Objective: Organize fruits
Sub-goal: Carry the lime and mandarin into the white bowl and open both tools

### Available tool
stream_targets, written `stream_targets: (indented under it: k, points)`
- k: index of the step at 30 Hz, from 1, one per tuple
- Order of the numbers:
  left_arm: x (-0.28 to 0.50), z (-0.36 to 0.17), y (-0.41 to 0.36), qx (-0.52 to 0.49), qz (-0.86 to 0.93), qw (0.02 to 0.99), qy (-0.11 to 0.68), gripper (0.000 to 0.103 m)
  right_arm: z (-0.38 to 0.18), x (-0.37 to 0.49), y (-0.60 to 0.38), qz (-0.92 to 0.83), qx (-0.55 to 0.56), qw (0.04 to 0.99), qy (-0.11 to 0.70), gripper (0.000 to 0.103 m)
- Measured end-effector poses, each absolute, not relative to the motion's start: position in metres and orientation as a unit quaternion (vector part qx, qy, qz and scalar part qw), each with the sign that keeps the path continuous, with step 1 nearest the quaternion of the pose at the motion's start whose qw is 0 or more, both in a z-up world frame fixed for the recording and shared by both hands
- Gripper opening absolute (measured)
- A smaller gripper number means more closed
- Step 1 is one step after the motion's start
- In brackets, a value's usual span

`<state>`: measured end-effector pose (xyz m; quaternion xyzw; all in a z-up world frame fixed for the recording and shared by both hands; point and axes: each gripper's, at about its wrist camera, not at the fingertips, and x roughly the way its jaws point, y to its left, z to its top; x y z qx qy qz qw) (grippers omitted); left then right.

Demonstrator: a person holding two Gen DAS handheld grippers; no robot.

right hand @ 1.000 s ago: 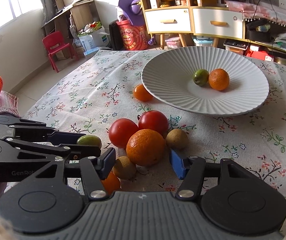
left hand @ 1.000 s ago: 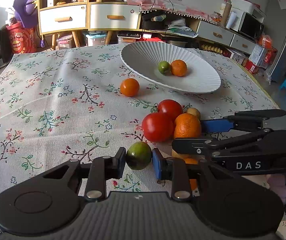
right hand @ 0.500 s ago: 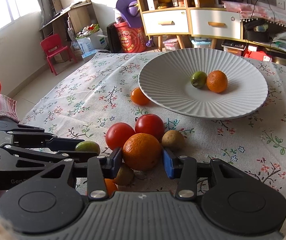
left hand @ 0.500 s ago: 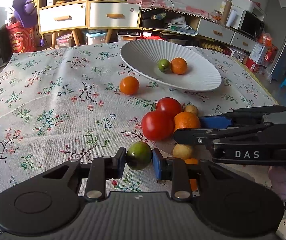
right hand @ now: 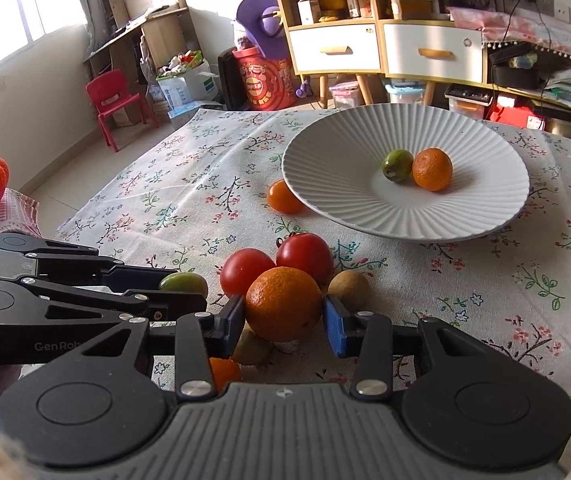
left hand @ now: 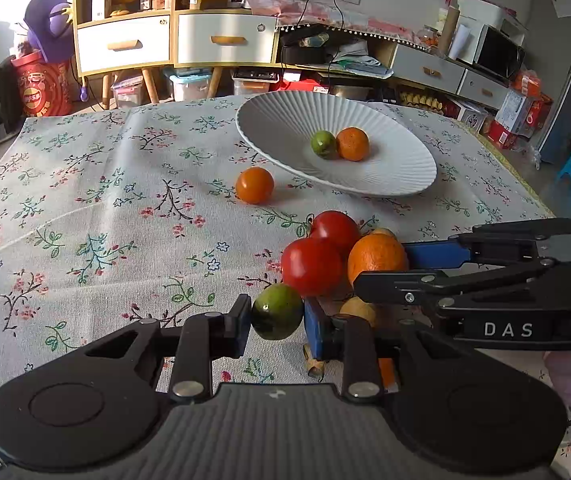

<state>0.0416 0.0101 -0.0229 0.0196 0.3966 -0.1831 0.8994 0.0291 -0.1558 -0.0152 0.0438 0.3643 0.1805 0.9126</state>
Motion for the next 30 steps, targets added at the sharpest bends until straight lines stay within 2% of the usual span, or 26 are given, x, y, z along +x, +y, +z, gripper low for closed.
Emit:
stream_targets:
  k: [24,30]
  points:
    - [0.055,0.004,-0.021,-0.008,-0.193,0.915,0.354,0.024,0.012,0.043,-0.19,0.131,0.06,0.937,0.318,0.039]
    - [0.065,0.01,-0.045,0.012,-0.209,0.919,0.334,0.024,0.012,0.057,-0.204,0.115,0.06,0.942,0.311,0.039]
